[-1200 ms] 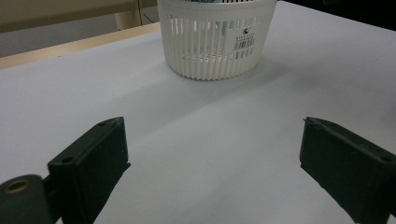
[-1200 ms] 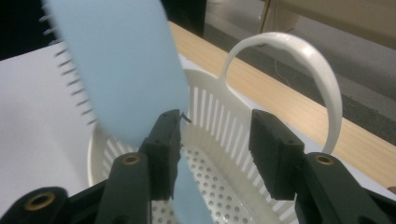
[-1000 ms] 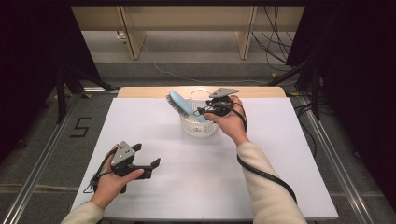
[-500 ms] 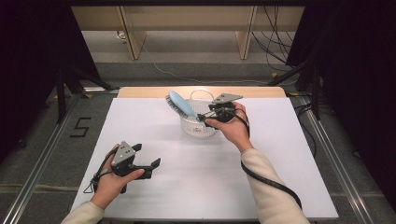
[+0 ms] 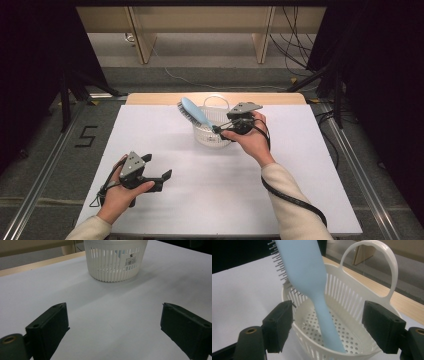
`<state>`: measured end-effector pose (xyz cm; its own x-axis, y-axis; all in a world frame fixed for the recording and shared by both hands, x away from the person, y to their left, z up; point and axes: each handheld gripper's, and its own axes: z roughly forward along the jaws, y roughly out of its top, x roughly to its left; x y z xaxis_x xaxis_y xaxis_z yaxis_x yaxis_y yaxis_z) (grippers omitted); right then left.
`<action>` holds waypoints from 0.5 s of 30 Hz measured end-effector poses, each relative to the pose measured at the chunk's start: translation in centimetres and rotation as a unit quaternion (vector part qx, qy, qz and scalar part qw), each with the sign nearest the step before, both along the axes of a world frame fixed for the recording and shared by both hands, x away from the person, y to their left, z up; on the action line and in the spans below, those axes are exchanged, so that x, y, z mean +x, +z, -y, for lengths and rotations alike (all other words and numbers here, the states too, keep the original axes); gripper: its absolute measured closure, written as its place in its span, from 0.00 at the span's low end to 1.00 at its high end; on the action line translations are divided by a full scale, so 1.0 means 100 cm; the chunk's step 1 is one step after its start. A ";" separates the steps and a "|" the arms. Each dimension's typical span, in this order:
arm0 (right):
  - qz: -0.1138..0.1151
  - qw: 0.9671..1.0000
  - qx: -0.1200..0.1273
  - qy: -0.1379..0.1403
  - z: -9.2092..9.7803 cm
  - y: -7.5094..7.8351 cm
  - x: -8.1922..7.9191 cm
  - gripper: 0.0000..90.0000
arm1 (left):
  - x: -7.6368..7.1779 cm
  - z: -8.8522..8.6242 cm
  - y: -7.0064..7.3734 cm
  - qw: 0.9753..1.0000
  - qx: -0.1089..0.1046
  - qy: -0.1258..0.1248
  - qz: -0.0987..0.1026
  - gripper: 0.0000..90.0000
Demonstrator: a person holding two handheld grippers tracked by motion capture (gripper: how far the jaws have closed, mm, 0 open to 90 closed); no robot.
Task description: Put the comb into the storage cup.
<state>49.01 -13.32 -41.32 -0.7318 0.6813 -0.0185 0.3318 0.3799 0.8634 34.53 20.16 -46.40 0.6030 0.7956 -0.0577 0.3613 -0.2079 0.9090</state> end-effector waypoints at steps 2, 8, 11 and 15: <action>0.001 1.000 0.000 -0.001 0.002 -0.001 -0.002 0.28 | 0.000 0.000 0.000 1.000 0.000 0.000 0.000 0.08; 0.002 1.000 0.016 0.003 0.006 -0.002 -0.008 0.27 | 0.000 0.001 0.000 1.000 0.001 -0.001 0.001 0.08; 0.004 1.000 0.019 0.004 0.008 -0.002 -0.010 0.26 | 0.000 0.001 0.000 1.000 0.001 -0.001 0.000 0.08; 0.007 1.000 0.020 0.005 0.011 -0.002 -0.014 0.25 | 0.000 0.001 0.000 1.000 0.000 -0.001 0.000 0.08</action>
